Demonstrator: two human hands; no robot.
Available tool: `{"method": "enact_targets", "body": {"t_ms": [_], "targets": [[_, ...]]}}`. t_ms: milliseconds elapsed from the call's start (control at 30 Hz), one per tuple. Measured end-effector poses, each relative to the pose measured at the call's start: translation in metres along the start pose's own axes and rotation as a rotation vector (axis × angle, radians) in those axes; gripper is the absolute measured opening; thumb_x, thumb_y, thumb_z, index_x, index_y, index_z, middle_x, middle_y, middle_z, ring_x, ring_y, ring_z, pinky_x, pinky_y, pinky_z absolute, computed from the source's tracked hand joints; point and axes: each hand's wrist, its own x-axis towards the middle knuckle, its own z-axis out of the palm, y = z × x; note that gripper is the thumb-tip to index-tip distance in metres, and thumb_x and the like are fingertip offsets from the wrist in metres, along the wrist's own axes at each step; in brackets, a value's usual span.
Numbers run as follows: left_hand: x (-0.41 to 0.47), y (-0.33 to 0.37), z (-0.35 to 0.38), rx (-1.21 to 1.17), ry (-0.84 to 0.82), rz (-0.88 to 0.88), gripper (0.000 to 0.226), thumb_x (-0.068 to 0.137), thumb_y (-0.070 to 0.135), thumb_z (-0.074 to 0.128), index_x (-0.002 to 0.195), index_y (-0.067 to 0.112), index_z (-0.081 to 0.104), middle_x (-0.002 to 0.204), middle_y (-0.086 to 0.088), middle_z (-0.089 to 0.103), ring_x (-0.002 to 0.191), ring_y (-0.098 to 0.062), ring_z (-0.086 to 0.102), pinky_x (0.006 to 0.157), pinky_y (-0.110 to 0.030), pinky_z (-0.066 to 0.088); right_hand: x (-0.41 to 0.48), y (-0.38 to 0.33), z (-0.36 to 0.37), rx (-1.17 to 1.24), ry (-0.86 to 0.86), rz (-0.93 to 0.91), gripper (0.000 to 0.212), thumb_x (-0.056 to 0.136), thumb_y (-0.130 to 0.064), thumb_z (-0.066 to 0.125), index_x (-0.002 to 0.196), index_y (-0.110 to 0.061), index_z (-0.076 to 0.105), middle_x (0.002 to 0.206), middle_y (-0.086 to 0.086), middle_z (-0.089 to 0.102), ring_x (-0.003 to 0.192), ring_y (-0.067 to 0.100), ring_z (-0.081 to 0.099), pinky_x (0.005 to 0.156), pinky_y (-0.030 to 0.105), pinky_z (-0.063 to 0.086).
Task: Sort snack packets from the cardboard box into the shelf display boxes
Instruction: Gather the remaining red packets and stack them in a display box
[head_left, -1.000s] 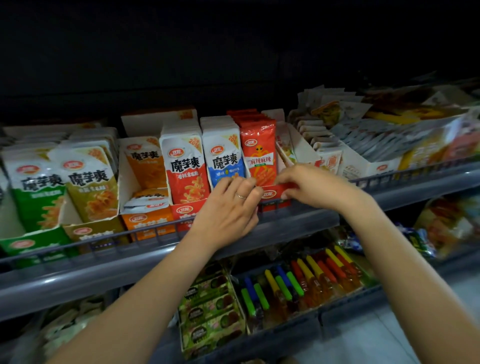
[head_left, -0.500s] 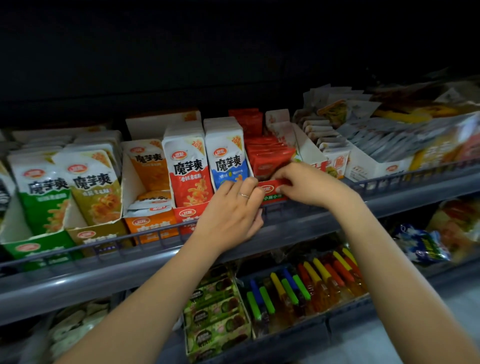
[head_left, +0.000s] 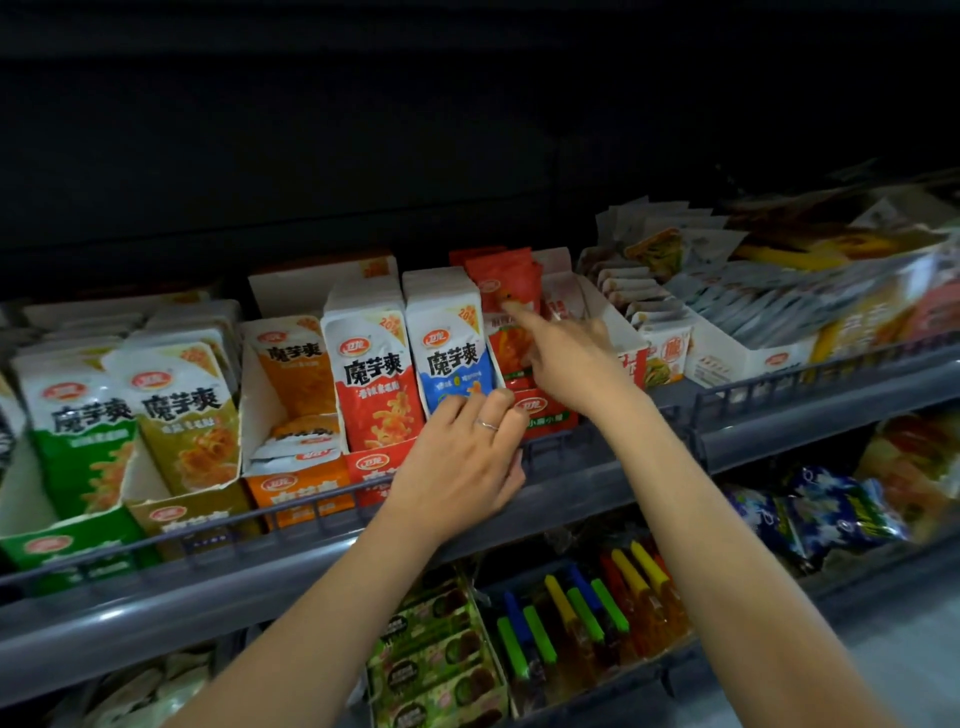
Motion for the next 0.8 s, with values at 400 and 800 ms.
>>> {"method": "enact_targets", "body": {"t_ms": [400,800], "targets": [[0.000,0.000,-0.001,0.009,0.004,0.009,0.025,0.083,0.028,0.046,0.098,0.008,0.048,0.101,-0.014,0.060,0.081,-0.029,0.059,0.075,-0.038,0.037,0.004,-0.001,0.011,0.019,0.044,0.072,0.051,0.089,-0.016,0.049,0.138,-0.029,0.044,0.131,0.009,0.044,0.116,0.034,0.049,0.099,0.038,0.035],[0.001,0.000,-0.002,0.014,-0.006,0.013,0.024,0.083,0.028,0.046,0.097,0.008,0.047,0.099,-0.014,0.060,0.080,-0.029,0.059,0.074,-0.037,0.036,0.017,-0.013,0.008,0.260,0.121,0.228,0.060,0.084,-0.031,0.067,0.128,-0.009,0.032,0.125,0.010,0.058,0.114,0.031,0.055,0.095,0.039,0.039]]}}
